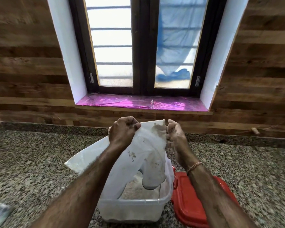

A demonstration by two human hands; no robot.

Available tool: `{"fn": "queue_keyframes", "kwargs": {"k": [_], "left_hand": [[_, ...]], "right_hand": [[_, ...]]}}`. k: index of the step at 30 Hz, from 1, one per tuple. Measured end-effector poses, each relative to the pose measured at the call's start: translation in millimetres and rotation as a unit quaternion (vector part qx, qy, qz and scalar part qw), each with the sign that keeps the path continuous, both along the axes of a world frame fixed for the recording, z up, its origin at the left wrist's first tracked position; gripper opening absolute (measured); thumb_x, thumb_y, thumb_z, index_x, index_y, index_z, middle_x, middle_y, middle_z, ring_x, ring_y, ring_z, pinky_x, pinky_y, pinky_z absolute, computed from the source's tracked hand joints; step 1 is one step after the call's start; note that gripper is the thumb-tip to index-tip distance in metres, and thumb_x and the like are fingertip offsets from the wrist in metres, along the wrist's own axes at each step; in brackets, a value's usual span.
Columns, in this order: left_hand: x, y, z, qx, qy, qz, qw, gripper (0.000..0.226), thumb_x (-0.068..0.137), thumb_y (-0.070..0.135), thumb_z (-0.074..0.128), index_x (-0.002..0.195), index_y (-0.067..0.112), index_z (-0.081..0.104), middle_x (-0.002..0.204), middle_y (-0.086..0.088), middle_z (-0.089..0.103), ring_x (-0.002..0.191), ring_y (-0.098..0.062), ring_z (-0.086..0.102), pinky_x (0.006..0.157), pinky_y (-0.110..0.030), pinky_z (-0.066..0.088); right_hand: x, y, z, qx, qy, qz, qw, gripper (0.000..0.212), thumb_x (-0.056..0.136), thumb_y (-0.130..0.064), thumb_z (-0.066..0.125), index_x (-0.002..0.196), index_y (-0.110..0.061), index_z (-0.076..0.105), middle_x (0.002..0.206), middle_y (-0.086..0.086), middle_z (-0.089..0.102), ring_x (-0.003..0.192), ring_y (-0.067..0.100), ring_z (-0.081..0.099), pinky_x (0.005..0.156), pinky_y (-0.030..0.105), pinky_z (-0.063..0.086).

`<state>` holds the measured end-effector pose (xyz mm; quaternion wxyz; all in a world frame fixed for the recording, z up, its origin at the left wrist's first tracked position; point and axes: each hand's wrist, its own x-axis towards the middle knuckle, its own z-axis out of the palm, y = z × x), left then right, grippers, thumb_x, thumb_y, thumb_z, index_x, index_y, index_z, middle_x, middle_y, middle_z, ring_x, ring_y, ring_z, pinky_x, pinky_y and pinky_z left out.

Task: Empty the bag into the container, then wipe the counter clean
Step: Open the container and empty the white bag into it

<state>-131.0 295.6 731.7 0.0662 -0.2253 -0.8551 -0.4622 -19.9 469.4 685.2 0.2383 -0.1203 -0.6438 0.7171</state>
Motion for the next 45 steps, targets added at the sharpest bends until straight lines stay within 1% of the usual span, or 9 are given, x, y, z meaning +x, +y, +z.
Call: {"fn": "queue_keyframes", "kwargs": {"k": [7,13,17,21,24,30,34,41,45], "left_hand": [[-14,-6,-10,0.099,-0.061,-0.026,0.993,0.009,0.085,0.033,0.073,0.078,0.027,0.072,0.071,0.011,0.068,0.07,-0.015,0.06,0.068,-0.042,0.055],[-6,3,0,-0.007,-0.003,-0.063,0.998,0.013,0.089,0.047,0.072,0.085,0.035,0.075,0.085,0.02,0.074,0.091,-0.009,0.069,0.093,-0.044,0.054],[10,25,17,-0.055,0.035,-0.115,0.991,0.032,0.083,0.063,0.072,0.097,0.035,0.078,0.097,0.018,0.076,0.097,-0.004,0.068,0.078,-0.026,0.047],[8,37,19,-0.023,0.028,-0.073,0.997,0.024,0.078,0.058,0.077,0.078,0.033,0.075,0.079,0.017,0.073,0.087,-0.009,0.069,0.095,-0.05,0.051],[8,33,8,0.045,-0.013,-0.044,0.998,0.021,0.076,0.052,0.08,0.073,0.032,0.073,0.07,0.018,0.072,0.077,-0.006,0.067,0.093,-0.052,0.053],[-9,12,9,0.125,-0.041,-0.078,0.988,0.033,0.072,0.056,0.075,0.075,0.024,0.071,0.075,0.005,0.073,0.078,-0.021,0.07,0.079,-0.054,0.06],[-12,9,12,0.14,-0.047,-0.094,0.985,0.043,0.069,0.062,0.072,0.079,0.021,0.072,0.077,0.002,0.074,0.085,-0.032,0.071,0.081,-0.056,0.06],[-8,0,2,0.187,-0.085,-0.107,0.973,0.026,0.087,0.026,0.079,0.072,0.01,0.065,0.07,-0.005,0.063,0.073,-0.014,0.054,0.07,-0.033,0.045],[-13,-2,2,0.197,-0.091,-0.078,0.973,0.032,0.077,0.043,0.078,0.071,0.015,0.066,0.068,0.003,0.064,0.07,-0.015,0.054,0.068,-0.035,0.046]], "right_hand": [[21,1,-26,-0.02,-0.048,0.192,0.98,0.07,0.074,-0.054,0.082,0.134,-0.021,0.063,0.13,-0.002,0.07,0.119,0.015,0.062,0.102,0.039,0.046],[17,-14,-30,-0.043,0.012,0.123,0.991,0.042,0.088,-0.013,0.077,0.128,-0.01,0.068,0.127,0.02,0.071,0.112,0.028,0.066,0.102,0.045,0.052],[11,-23,-27,-0.015,0.042,0.1,0.994,0.034,0.088,-0.009,0.077,0.121,-0.009,0.071,0.118,0.015,0.075,0.106,0.022,0.07,0.094,0.037,0.056],[7,-22,-30,-0.005,0.056,0.053,0.997,0.015,0.089,-0.005,0.076,0.097,0.002,0.066,0.092,0.018,0.068,0.087,0.023,0.062,0.078,0.034,0.053],[8,-22,-33,0.017,0.043,0.032,0.998,0.015,0.089,-0.009,0.076,0.088,-0.001,0.063,0.08,0.012,0.059,0.077,0.021,0.051,0.069,0.031,0.045],[42,-16,-35,-0.003,-0.054,0.13,0.99,0.051,0.085,-0.032,0.073,0.125,-0.001,0.067,0.115,0.008,0.076,0.107,0.019,0.071,0.093,0.031,0.056],[44,-21,-25,0.033,-0.106,0.18,0.977,0.046,0.09,-0.014,0.076,0.133,-0.009,0.063,0.121,0.012,0.074,0.115,0.025,0.07,0.102,0.039,0.056],[37,-40,-29,0.096,-0.14,0.117,0.979,0.02,0.085,-0.008,0.08,0.103,-0.002,0.073,0.102,0.028,0.072,0.087,0.023,0.066,0.09,0.05,0.057],[36,-36,-42,0.122,-0.112,0.042,0.985,0.033,0.078,-0.029,0.087,0.074,-0.001,0.07,0.072,0.019,0.067,0.071,0.018,0.06,0.068,0.04,0.049]]}}
